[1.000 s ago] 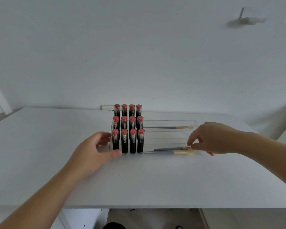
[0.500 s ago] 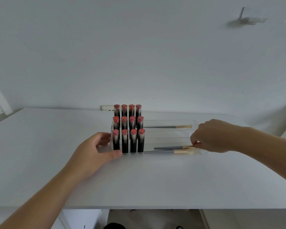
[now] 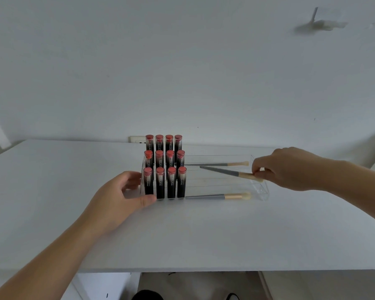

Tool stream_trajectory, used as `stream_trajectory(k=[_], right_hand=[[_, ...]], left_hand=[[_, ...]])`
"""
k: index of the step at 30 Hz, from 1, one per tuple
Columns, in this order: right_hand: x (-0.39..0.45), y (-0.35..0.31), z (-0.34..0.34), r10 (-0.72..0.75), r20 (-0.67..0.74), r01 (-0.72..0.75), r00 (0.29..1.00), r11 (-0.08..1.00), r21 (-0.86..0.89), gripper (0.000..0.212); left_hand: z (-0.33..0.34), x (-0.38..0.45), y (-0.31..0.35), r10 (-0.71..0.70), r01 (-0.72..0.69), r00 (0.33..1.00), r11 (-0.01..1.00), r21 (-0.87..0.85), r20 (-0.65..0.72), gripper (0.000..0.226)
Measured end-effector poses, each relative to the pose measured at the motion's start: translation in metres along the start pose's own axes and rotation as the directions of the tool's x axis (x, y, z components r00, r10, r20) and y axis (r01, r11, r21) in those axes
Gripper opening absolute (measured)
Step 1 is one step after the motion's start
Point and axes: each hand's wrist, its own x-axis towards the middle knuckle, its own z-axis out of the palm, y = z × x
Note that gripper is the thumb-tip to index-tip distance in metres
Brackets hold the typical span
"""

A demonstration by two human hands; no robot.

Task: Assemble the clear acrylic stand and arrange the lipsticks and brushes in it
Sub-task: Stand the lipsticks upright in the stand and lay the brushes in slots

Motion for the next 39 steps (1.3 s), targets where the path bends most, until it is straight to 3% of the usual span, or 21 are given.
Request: stream_trajectory(k=[3, 7, 12, 15, 21, 29, 35, 39], right_hand=[[0.007, 0.000, -0.007, 0.041, 0.014, -0.042, 0.999, 0.993, 0.108, 0.017], [0.013, -0.001, -0.009, 0.038, 0.026, -0.041, 0.999, 0.994, 0.104, 0.017], [0.005, -0.002, -0.002, -0.088, -0.051, 0.082, 0.995, 0.989, -0.122, 0.023], [-0.003, -0.001, 0.004, -0.158, -0.011, 0.149, 0.987, 0.952, -0.267, 0.026], [-0.003, -0.010, 0.011, -0.156, 0.055, 0.165, 0.986, 0.922, -0.349, 0.026], [0.000, -0.017, 0.005, -0.125, 0.072, 0.140, 0.990, 0.945, -0.295, 0.022], [-0.003, -0.028, 0.003, -0.038, 0.099, 0.022, 0.994, 0.989, 0.149, 0.012], [-0.002, -0.035, 0.005, -0.010, 0.236, -0.030, 0.972, 0.985, 0.168, 0.023]], left_hand=[[0.000, -0.001, 0.001, 0.004, -0.004, 1.000, 1.000, 0.001, 0.002, 0.083], [-0.001, -0.002, 0.001, 0.003, -0.003, 1.000, 1.000, 0.009, 0.011, 0.093], [0.000, -0.001, -0.001, -0.009, 0.009, 1.000, 1.000, 0.002, 0.001, 0.101], [0.000, 0.000, -0.002, -0.011, 0.011, 1.000, 1.000, 0.000, 0.002, 0.094], [-0.001, -0.001, 0.001, 0.007, -0.007, 1.000, 1.000, 0.005, 0.002, 0.087], [0.001, -0.002, 0.001, 0.011, -0.011, 1.000, 1.000, 0.010, 0.006, 0.079], [0.000, -0.001, 0.000, 0.005, -0.005, 1.000, 1.000, 0.001, 0.004, 0.086], [-0.001, -0.001, 0.000, -0.005, 0.005, 1.000, 1.000, 0.011, 0.004, 0.100]])
